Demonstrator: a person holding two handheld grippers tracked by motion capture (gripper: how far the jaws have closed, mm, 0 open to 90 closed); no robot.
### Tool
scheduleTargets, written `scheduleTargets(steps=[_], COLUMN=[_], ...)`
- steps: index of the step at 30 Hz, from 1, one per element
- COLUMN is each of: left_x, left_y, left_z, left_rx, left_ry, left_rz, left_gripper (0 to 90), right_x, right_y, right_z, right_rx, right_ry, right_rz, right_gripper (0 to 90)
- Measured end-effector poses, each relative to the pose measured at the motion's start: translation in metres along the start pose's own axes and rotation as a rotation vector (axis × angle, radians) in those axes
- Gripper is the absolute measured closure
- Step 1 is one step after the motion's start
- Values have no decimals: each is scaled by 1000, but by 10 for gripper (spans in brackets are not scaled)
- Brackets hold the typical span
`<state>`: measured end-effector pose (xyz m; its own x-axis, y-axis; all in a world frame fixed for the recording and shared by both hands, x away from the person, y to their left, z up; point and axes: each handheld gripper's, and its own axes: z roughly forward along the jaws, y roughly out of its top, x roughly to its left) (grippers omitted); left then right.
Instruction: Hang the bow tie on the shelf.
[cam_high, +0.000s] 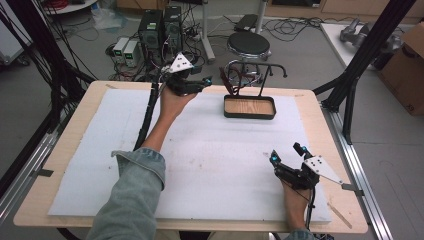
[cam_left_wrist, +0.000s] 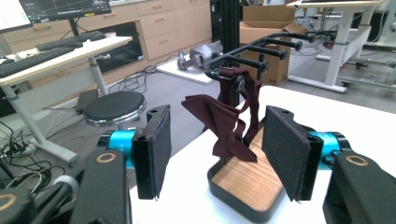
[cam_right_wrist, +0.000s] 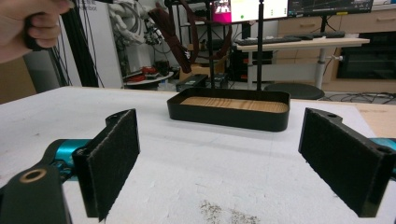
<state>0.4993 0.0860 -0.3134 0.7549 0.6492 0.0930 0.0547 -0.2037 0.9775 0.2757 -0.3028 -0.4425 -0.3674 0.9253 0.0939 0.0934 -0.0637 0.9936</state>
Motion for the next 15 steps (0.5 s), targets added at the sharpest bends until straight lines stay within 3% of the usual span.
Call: scheduleTargets(steps=[9, 15], left_x=[12, 15], left_y=[-4, -10], left_z=[-50, -81], left_rx=[1, 31], left_ry=[11, 23], left_rz=[29, 64], left_gripper=[365, 317], right_x=[0, 0], right_y=[0, 0], right_z=[0, 0], right_rx=[2, 3], right_ry=[-6, -9], right_rz=[0, -2], right_gripper=[117, 117])
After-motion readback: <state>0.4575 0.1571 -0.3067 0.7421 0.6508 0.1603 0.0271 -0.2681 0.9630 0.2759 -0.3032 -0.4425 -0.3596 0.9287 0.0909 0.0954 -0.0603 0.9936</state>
